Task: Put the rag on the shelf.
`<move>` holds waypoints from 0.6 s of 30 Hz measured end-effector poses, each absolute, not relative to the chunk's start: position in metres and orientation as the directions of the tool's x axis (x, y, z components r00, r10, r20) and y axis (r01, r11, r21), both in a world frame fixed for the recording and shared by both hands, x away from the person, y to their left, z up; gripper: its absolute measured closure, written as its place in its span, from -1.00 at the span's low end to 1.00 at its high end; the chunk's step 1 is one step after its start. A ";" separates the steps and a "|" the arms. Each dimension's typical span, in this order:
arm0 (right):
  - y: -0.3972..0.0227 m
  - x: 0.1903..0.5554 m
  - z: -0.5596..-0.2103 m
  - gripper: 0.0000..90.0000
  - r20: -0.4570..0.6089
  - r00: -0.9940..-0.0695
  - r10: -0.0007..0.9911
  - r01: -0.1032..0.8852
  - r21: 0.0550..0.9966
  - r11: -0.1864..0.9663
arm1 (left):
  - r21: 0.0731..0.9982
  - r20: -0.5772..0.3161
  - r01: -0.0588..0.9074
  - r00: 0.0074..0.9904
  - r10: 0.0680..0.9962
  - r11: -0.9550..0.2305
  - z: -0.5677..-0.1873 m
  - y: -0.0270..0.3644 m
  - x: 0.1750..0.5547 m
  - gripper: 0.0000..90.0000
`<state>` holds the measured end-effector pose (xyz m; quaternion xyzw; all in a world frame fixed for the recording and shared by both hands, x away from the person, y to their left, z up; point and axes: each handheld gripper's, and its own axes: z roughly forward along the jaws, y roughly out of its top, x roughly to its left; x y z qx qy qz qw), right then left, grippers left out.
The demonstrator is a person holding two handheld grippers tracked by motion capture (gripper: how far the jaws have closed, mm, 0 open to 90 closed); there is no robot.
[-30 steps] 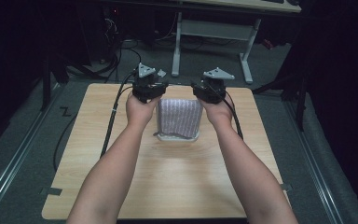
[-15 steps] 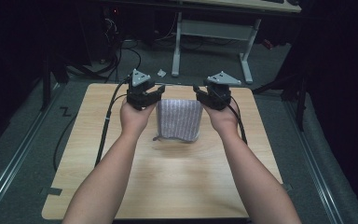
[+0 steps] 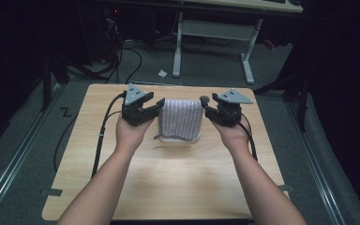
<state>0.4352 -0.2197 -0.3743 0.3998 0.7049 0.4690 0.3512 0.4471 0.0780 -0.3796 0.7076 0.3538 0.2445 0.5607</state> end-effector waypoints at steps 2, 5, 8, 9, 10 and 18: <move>-0.223 0.423 -0.386 0.09 -0.137 -0.454 0.880 0.236 0.934 0.267 | 0.963 -0.041 0.232 0.632 0.774 -0.139 -0.390 0.083 0.437 0.02; -0.225 0.416 -0.393 0.09 -0.151 -0.458 0.876 0.235 0.930 0.284 | 0.959 -0.042 0.244 0.633 0.773 -0.147 -0.399 0.086 0.432 0.00; -0.228 0.406 -0.408 0.09 -0.161 -0.467 0.870 0.241 0.923 0.300 | 0.949 -0.059 0.276 0.636 0.770 -0.154 -0.416 0.090 0.423 -0.02; -0.229 0.403 -0.414 0.09 -0.159 -0.471 0.868 0.250 0.919 0.304 | 0.946 -0.063 0.284 0.637 0.768 -0.158 -0.420 0.090 0.422 -0.03; -0.230 0.401 -0.418 0.09 -0.157 -0.471 0.868 0.255 0.917 0.305 | 0.942 -0.067 0.295 0.637 0.768 -0.162 -0.426 0.091 0.419 -0.03; -0.240 0.383 -0.460 0.06 -0.159 -0.479 0.863 0.330 0.879 0.345 | 0.893 -0.118 0.397 0.660 0.742 -0.211 -0.476 0.092 0.398 -0.05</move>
